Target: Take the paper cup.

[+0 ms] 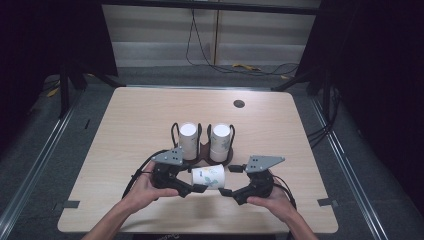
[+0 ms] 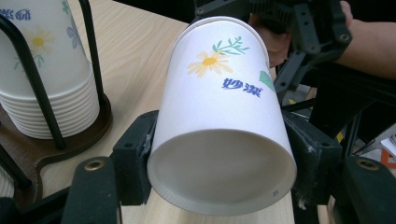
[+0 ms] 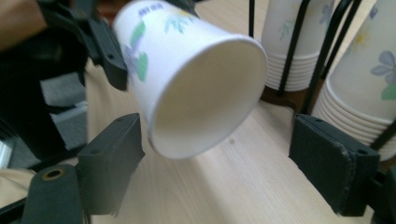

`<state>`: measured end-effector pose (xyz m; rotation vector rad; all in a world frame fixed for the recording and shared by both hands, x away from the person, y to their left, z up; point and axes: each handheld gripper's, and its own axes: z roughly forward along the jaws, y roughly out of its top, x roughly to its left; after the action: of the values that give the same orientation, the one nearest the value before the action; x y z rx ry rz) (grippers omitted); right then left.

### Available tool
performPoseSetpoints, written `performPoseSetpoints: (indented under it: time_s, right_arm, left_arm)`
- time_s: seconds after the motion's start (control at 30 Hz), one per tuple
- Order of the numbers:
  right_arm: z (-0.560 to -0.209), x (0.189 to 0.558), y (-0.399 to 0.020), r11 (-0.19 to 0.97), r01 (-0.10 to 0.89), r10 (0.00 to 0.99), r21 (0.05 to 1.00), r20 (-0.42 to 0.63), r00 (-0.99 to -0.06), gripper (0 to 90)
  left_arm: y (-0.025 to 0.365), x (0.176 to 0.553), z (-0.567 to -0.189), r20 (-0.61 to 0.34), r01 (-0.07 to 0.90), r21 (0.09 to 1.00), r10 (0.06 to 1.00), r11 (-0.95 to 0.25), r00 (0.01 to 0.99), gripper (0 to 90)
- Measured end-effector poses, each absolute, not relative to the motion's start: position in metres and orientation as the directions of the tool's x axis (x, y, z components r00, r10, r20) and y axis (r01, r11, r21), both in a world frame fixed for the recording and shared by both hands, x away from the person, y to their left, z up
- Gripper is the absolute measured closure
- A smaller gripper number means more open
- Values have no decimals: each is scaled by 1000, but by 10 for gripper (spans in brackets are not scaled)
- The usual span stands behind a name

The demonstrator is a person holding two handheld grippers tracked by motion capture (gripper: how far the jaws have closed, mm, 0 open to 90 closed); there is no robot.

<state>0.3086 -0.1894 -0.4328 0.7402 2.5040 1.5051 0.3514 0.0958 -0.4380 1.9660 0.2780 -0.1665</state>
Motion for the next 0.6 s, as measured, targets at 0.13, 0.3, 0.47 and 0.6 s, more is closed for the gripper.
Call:
performPoseSetpoints:
  time_s: [0.13, 0.3, 0.47, 0.6]
  right_arm:
    - [-428, 308, -192, 333, 342, 466, 879, 162, -870, 167]
    - [-424, 307, -192, 277, 336, 463, 900, 181, -868, 163]
    - [-422, 308, -194, 207, 334, 451, 920, 213, -867, 151]
    - [-421, 309, -196, 159, 337, 445, 928, 237, -863, 150]
  left_arm:
    - [97, 352, -438, -248, 275, 891, 119, -361, 961, 345]
    - [96, 350, -437, -251, 274, 899, 110, -341, 962, 345]
    - [96, 348, -436, -242, 260, 908, 97, -328, 965, 345]
    - [95, 347, -435, -244, 260, 913, 91, -314, 965, 345]
